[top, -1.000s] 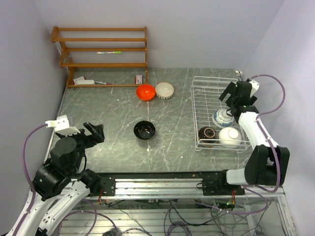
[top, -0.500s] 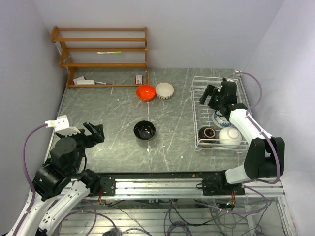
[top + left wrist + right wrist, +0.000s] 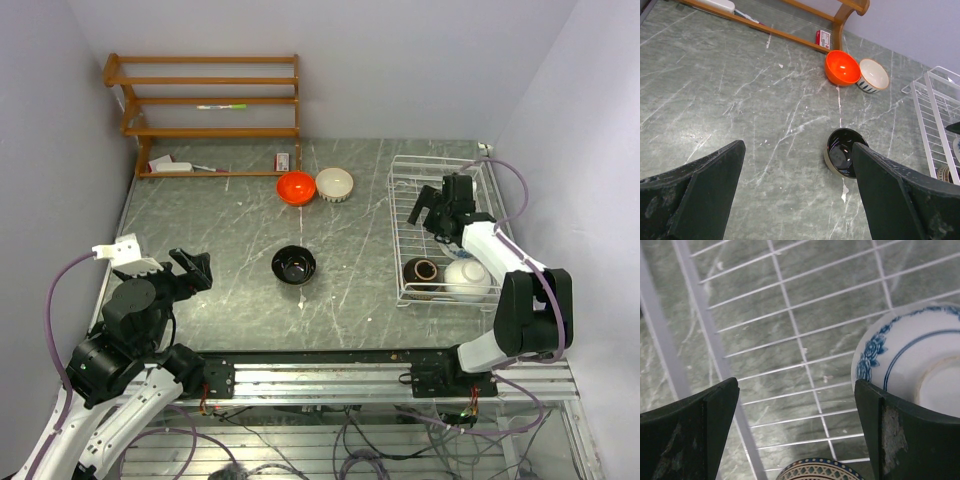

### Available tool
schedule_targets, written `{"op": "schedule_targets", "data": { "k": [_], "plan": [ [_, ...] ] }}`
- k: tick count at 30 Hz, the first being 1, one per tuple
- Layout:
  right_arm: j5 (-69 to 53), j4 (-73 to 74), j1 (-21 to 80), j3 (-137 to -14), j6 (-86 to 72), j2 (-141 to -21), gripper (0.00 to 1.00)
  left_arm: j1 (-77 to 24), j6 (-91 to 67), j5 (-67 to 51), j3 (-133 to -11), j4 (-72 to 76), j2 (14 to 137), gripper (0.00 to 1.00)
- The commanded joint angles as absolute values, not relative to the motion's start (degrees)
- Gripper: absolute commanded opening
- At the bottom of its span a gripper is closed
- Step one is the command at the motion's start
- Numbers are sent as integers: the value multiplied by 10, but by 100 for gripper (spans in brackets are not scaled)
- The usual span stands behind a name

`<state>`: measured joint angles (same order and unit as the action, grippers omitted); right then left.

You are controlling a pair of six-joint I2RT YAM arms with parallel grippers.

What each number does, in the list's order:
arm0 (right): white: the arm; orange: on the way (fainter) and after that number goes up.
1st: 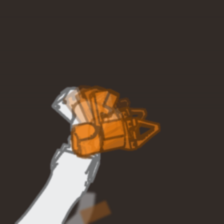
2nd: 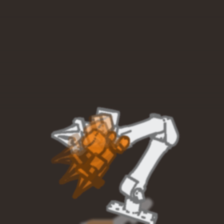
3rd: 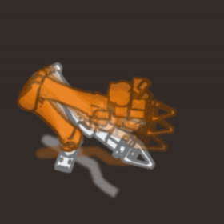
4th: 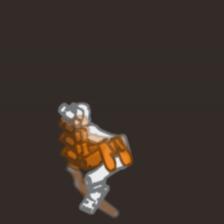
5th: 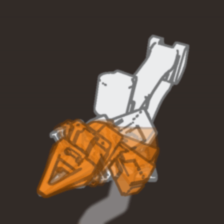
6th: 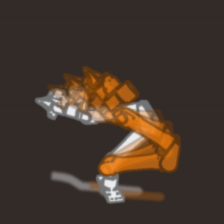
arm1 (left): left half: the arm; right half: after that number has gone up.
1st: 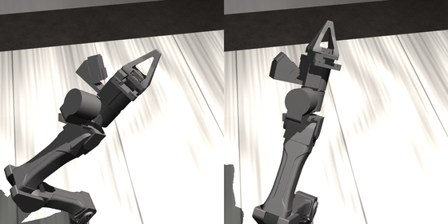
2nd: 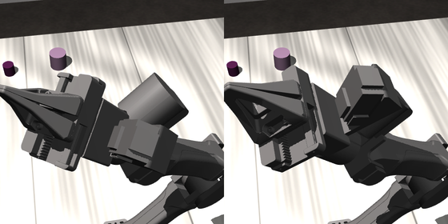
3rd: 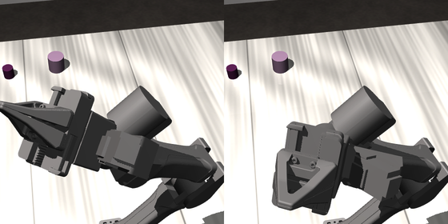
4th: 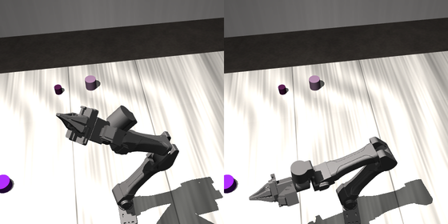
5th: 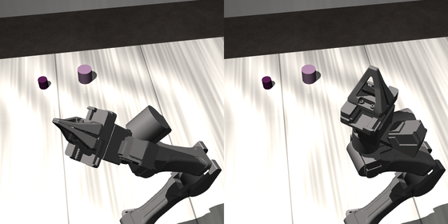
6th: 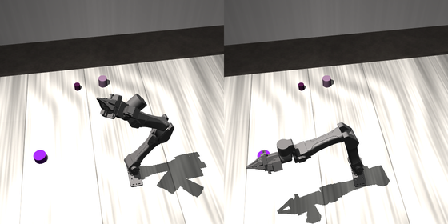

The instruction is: Load the bowls into the dish rack

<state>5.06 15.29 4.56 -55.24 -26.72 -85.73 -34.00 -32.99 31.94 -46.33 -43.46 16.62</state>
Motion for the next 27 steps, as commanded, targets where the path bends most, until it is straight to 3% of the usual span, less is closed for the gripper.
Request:
{"op": "schedule_targets", "data": {
  "k": [1,7,14,21,27],
  "plan": [
    [143,174,45,-535,-281,-843,100,-344,-330,329,-468,-424,166,99],
    [181,178,45,-532,-283,-833,100,-344,-330,329,-468,-424,166,99],
    [60,124,70,-525,-240,-767,100,-344,-331,331,-468,-424,165,99],
    [70,173,181,-631,-221,-769,100,-344,-333,334,-468,-426,164,99],
    [71,170,279,-734,-182,-864,100,-344,-336,338,-468,-428,162,99]
  ]
}}
